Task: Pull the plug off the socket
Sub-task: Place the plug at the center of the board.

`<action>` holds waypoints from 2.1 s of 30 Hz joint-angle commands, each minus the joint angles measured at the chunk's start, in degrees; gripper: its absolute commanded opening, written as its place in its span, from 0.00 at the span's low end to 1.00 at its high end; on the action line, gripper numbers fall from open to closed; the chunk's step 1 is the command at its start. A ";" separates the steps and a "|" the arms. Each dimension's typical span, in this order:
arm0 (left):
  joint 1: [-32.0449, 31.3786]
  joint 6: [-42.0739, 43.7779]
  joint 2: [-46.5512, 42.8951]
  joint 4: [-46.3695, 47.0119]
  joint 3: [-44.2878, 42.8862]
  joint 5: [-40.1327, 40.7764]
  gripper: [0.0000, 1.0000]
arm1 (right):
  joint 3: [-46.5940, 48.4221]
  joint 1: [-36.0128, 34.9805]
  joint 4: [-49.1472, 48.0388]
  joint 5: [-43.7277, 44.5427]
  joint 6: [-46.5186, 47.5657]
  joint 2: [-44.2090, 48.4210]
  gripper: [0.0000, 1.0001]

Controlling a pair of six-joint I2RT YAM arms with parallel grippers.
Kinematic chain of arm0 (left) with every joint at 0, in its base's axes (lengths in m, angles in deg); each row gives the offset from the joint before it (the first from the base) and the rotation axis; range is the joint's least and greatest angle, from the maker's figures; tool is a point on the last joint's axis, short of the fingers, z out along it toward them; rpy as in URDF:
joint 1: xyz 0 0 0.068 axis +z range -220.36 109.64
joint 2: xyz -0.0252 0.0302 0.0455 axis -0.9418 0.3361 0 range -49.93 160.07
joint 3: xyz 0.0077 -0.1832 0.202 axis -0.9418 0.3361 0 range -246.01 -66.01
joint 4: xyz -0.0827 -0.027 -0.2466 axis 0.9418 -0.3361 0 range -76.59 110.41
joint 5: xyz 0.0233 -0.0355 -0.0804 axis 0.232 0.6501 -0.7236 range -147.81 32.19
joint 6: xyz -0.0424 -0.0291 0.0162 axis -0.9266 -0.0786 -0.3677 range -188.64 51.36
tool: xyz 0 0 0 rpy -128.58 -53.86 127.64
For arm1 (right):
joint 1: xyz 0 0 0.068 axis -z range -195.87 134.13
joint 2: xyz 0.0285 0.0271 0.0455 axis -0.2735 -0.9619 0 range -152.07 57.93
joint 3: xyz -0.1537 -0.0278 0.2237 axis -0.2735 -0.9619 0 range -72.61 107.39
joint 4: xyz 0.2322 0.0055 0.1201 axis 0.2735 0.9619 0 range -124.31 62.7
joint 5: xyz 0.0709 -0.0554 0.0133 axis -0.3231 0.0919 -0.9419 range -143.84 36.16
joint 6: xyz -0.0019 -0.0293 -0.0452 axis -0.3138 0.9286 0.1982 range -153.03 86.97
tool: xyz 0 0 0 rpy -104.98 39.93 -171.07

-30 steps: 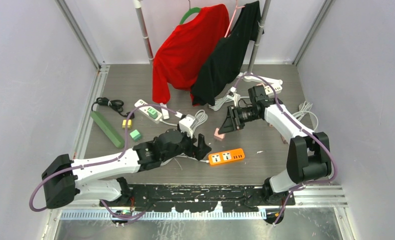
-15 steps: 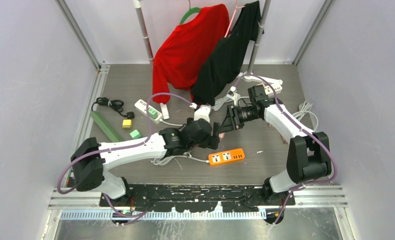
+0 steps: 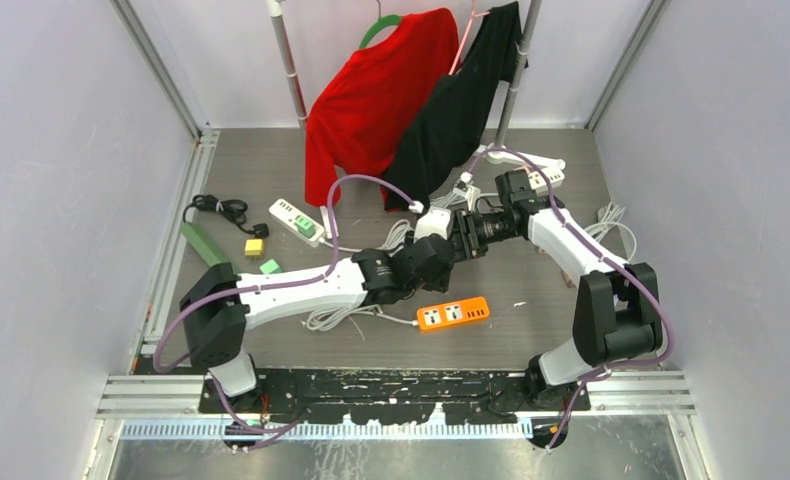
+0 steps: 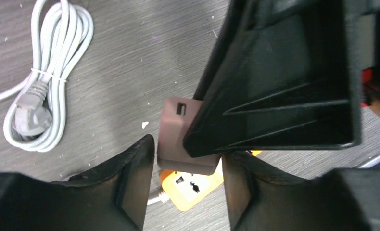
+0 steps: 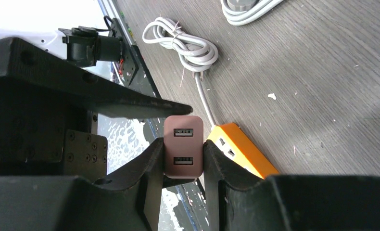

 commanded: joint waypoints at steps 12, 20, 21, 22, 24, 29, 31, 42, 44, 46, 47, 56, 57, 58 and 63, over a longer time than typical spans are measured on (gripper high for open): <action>-0.12 4.12 0.79 -4.29 -3.69 5.58 0.00 | 1.42 0.19 -0.42 -2.81 -0.47 0.14 0.39; -0.03 4.03 -5.48 -4.83 4.85 11.53 0.00 | 2.16 0.22 2.28 -3.73 4.63 1.00 0.69; 0.01 3.43 -6.40 -5.88 5.86 13.20 0.00 | 2.21 0.18 2.63 -3.77 5.12 1.00 0.70; -0.03 2.26 -7.27 -7.17 7.01 14.90 0.00 | 2.29 0.18 2.85 -3.76 5.55 0.97 0.70; -0.03 -0.42 -9.15 -10.18 9.28 18.73 0.00 | 2.27 0.19 2.93 -3.42 5.94 0.92 0.70; 1.86 -9.46 -12.58 -21.79 13.80 26.52 0.00 | 2.39 0.17 3.06 -2.64 6.19 0.87 0.70; 4.60 -12.01 -13.60 -24.74 15.12 26.56 0.00 | 2.36 0.17 3.07 -2.46 6.22 0.88 0.70; 26.11 -15.04 -26.57 -25.48 24.75 19.03 0.00 | 2.25 0.19 3.05 -2.10 6.40 0.61 0.71; 30.22 -14.70 -29.01 -24.68 26.31 17.45 0.00 | 2.23 0.17 3.09 -2.04 6.42 0.52 0.71; 34.21 -13.71 -30.96 -23.59 27.30 15.47 0.00 | 2.23 0.17 2.96 -2.16 6.48 0.44 0.71; 36.11 -13.22 -31.73 -23.13 27.49 14.68 0.00 | 2.21 0.17 3.00 -2.11 6.49 0.43 0.71; 50.24 -12.42 -30.84 -21.31 26.18 8.26 0.00 | 2.16 0.19 3.08 -2.10 6.67 0.61 0.71; 51.53 -12.35 -30.14 -21.20 25.98 7.40 0.00 | 2.21 0.17 3.08 -2.04 6.71 0.61 0.71; 52.49 -12.26 -29.36 -21.03 25.75 6.57 0.00 | 2.17 0.17 3.09 -2.02 6.71 0.61 0.71; 56.25 -12.09 -25.34 -21.50 24.35 4.15 0.00 | 2.08 0.17 3.11 -2.02 6.82 0.61 0.71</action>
